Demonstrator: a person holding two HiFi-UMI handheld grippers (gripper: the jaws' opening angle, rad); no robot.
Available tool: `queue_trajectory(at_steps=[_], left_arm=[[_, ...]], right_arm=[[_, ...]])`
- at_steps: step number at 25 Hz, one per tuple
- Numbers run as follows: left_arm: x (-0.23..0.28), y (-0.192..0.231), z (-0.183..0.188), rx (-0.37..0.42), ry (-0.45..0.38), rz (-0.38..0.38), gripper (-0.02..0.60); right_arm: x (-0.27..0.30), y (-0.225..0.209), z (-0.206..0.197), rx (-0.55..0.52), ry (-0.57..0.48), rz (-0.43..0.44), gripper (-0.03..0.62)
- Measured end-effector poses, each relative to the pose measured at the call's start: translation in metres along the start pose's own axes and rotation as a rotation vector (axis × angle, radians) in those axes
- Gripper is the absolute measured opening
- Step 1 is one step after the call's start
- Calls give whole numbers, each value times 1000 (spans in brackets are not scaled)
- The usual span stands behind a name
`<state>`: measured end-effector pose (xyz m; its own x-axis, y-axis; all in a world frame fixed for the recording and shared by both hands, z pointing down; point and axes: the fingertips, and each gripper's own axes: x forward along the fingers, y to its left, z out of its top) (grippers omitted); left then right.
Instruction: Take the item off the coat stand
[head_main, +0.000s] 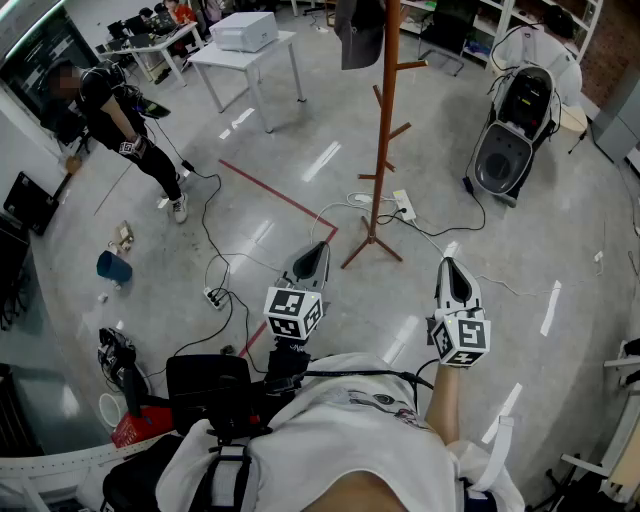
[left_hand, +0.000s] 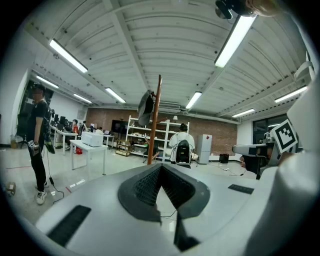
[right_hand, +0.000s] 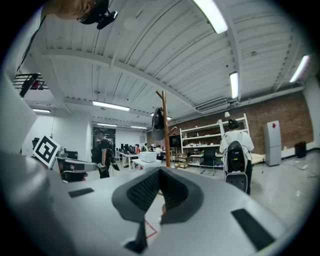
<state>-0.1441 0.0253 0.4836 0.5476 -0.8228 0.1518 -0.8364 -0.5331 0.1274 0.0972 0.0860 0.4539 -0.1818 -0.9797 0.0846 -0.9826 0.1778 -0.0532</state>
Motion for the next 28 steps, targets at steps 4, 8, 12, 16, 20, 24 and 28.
queue_trajectory(at_steps=[4, 8, 12, 16, 20, 24, 28], left_arm=[[4, -1, -1, -1, 2, -2, -6], [5, -5, -4, -2, 9, -3, -6], [4, -10, -5, -1, 15, -5, -6], [4, -15, -5, 3, 18, -2, -6], [15, -24, 2, 22, 6, 2, -6], [23, -35, 8, 38, 1, 9, -6], [31, -42, 9, 51, 18, 41, -7]], right_arm=[[4, -2, -2, 0, 5, 3, 3], [3, -2, -5, -1, 13, 7, 3], [2, -1, -7, -6, 24, 5, 3], [5, 1, -11, -35, 59, -3, 3], [13, 0, -8, -42, 52, 3, 3], [17, 0, 0, -44, 40, 24, 3], [22, -2, 5, -36, 41, 54, 3]])
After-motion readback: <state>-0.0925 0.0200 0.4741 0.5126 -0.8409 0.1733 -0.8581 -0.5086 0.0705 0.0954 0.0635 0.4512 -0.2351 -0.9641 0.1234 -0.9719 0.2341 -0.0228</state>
